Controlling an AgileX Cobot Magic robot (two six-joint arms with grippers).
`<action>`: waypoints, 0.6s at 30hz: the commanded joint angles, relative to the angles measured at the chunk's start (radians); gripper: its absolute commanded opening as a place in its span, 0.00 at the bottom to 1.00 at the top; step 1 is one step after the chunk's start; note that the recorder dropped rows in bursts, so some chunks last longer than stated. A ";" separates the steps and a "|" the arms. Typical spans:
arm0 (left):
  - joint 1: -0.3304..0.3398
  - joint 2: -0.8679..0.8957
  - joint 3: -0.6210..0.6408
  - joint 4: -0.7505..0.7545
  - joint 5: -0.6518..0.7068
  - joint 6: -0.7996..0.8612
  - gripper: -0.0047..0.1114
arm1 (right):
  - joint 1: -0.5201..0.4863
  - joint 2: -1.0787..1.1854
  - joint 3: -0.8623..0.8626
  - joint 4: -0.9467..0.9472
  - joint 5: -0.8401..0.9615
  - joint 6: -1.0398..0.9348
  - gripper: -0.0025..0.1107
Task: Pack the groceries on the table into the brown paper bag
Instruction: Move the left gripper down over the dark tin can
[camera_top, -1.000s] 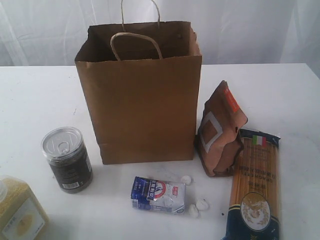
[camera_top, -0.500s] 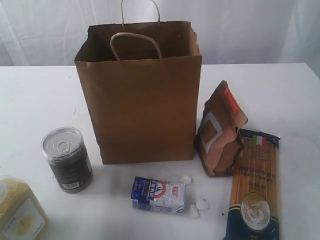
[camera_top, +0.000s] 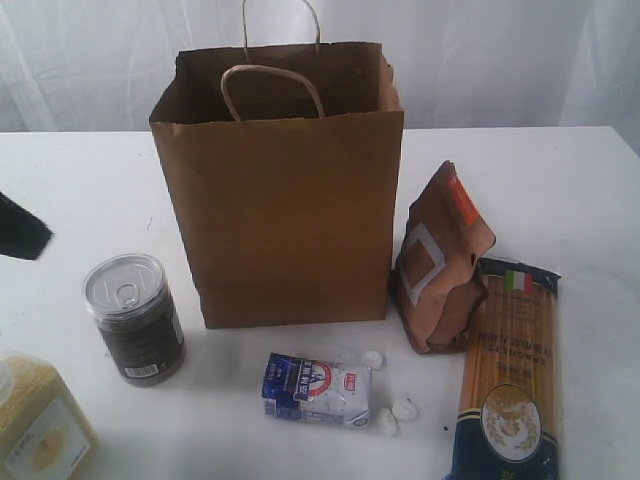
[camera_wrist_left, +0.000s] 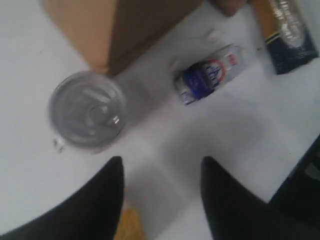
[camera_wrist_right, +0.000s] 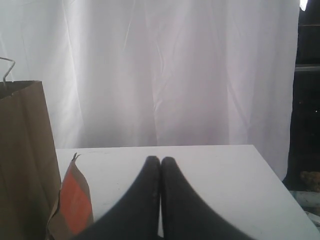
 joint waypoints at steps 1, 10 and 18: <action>0.000 -0.004 0.128 -0.170 -0.172 0.282 0.67 | -0.002 -0.005 0.001 -0.005 -0.008 -0.004 0.02; -0.027 0.084 0.199 -0.257 -0.330 0.393 0.76 | -0.002 -0.005 0.001 -0.005 -0.005 -0.004 0.02; -0.087 0.187 0.199 -0.253 -0.423 0.629 0.76 | -0.002 -0.005 0.001 -0.005 -0.005 -0.004 0.02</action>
